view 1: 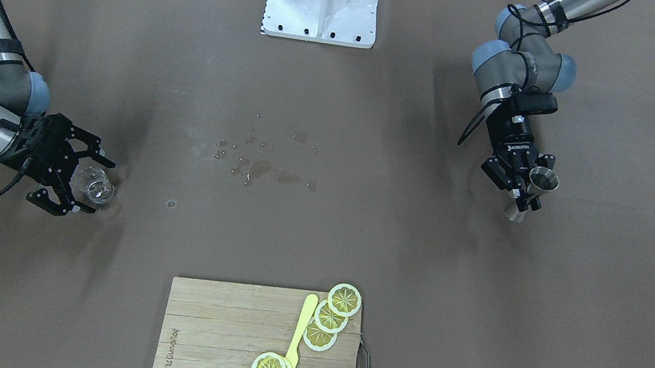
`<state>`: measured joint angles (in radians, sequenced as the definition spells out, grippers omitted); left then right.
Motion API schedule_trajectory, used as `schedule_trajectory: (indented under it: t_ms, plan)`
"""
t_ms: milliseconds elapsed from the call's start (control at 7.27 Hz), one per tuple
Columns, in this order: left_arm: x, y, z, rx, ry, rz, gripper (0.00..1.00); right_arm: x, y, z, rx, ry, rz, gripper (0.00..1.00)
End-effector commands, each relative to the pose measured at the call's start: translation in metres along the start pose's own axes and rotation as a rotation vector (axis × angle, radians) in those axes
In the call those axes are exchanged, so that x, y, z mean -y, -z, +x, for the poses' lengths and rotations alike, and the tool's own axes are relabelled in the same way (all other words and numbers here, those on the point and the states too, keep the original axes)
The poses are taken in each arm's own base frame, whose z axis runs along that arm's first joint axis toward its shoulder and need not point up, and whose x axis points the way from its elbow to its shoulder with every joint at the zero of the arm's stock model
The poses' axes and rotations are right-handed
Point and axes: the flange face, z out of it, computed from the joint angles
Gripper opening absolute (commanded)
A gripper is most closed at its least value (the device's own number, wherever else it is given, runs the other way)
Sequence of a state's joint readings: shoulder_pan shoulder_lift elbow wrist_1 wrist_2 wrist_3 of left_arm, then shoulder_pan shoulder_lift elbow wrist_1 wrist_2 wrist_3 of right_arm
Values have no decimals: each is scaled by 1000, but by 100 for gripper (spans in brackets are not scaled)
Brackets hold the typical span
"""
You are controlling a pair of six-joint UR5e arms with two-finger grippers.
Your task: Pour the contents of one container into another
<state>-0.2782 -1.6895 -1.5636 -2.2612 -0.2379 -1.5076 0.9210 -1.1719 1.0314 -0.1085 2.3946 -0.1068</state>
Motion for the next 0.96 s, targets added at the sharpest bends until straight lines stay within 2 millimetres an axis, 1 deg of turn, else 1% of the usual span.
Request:
schedule_trajectory:
  t_ms: [0,138,275,413,550,688,825]
  plan:
    - [-9,20,1,-26,-7,13,0,19,21,8,-24,-10,27,99]
    - [-22,34,-1,-44,21,26,0,34,33,5,-27,-20,30,99]
    - [-28,36,-4,-44,40,47,0,48,53,13,-21,-38,26,99]
    - [-30,36,-3,-42,33,52,0,63,77,24,-31,-64,15,99]
    - [-30,38,-4,-44,34,49,0,68,96,34,-28,-113,-8,100]
    - [-37,50,-1,-60,23,33,0,68,120,49,-67,-146,-23,100]
    - [-41,55,-2,-68,14,28,0,70,135,63,-91,-219,-61,100]
